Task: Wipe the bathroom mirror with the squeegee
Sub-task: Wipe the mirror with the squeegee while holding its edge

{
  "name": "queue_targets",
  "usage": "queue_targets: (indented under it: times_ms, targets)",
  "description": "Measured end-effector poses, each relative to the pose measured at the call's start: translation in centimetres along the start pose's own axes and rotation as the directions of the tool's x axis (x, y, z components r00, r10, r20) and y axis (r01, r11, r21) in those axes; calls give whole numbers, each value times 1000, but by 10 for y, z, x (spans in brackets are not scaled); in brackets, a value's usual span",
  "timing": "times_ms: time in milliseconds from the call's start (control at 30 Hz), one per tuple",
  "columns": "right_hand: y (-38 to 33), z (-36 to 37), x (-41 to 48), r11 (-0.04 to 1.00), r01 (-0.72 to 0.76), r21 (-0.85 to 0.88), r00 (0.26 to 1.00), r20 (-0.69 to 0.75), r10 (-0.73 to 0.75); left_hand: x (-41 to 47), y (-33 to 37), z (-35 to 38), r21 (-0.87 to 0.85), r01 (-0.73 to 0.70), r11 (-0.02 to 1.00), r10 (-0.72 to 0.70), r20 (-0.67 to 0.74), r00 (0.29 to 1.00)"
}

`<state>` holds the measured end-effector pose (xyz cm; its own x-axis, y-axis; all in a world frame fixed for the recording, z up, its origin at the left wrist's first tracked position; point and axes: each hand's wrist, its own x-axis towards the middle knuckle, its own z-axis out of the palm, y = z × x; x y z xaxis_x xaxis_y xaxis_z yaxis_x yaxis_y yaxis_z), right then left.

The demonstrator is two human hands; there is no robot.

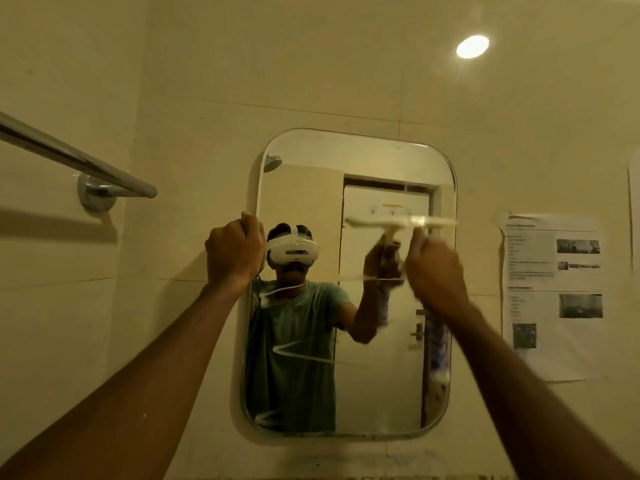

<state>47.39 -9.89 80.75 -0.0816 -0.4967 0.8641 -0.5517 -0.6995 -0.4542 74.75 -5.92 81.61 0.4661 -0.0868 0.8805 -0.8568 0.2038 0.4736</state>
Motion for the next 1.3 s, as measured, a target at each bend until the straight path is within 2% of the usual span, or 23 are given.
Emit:
queue_targets:
  times_ms: [100,167,233,333,433,533,633,767,967,1033,1133,1200,1300]
  targets:
    - [-35,-24,76,1000,1,-25,998,-63,-2,-2,2,-2,16,4,1000,-4,-5,1000]
    - [-40,-26,95,999,-26,-47,997,-71,22,-2,2,-2,10,22,1000,-22,1,1000]
    - [-25,-17,72,998,-43,-44,999,-36,41,-1,1,-2,1,31,1000,-31,12,999]
    - [18,4,-18,997,-81,-7,997,8,81,-1,0,0,-30,43,999,-42,28,999]
    - [38,7,-71,990,-127,-63,989,65,131,0,3,-2,-38,53,998,-51,42,998]
    - [20,-10,-36,994,-89,-62,989,109,95,-1,3,-3,-26,38,999,-37,31,999]
    - [-14,-32,44,995,5,-95,1000,30,-2,-1,3,-2,-19,29,999,-29,11,1000]
    - [-35,-40,100,992,-34,-122,999,-22,32,1,0,-1,-10,39,999,-39,16,999]
    - [27,-7,-29,995,-89,-48,993,78,93,0,1,0,-17,67,998,-66,38,997]
    - [31,-7,-39,992,-96,-77,988,112,104,0,2,-1,-14,67,998,-66,41,997]
    - [9,-24,2,996,-31,-80,992,119,40,-2,2,-1,-11,57,998,-57,21,998]
    - [-9,-36,48,997,31,-74,997,69,-26,-1,1,0,0,58,998,-58,9,998]
    - [-28,-42,91,991,39,-129,999,13,-37,-1,-1,1,7,50,999,-50,3,999]
